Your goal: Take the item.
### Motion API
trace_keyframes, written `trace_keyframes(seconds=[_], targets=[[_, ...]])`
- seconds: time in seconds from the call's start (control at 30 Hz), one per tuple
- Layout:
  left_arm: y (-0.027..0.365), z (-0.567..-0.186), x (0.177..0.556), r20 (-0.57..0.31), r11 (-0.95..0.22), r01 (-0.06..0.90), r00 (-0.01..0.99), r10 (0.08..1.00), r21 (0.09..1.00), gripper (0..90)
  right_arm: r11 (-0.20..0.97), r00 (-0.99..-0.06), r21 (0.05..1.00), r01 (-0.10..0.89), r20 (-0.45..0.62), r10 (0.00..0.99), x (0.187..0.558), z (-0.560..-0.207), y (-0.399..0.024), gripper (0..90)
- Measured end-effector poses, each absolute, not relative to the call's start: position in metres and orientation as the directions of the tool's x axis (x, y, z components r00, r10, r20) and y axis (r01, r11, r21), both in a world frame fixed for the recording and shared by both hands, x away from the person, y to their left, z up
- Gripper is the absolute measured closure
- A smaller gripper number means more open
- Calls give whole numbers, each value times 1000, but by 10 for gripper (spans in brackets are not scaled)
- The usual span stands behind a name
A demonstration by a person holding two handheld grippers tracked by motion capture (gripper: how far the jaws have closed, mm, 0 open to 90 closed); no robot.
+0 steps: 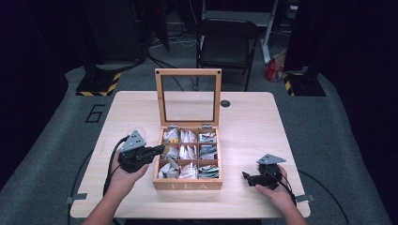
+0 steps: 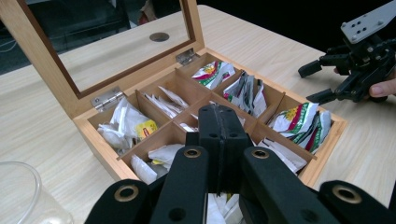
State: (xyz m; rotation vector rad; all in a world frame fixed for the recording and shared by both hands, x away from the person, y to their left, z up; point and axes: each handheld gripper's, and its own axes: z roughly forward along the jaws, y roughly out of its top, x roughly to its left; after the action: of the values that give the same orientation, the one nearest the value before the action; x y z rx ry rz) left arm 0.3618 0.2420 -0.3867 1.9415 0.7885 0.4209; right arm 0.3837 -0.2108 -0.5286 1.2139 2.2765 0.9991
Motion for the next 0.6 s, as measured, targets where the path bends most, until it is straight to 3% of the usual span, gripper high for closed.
trace_keyframes(seconds=[0.6], targets=[[249,-374,362,-37,-311,343,722,691,887,900,375,-558,735,565,6,830,384,-529,-211,114]])
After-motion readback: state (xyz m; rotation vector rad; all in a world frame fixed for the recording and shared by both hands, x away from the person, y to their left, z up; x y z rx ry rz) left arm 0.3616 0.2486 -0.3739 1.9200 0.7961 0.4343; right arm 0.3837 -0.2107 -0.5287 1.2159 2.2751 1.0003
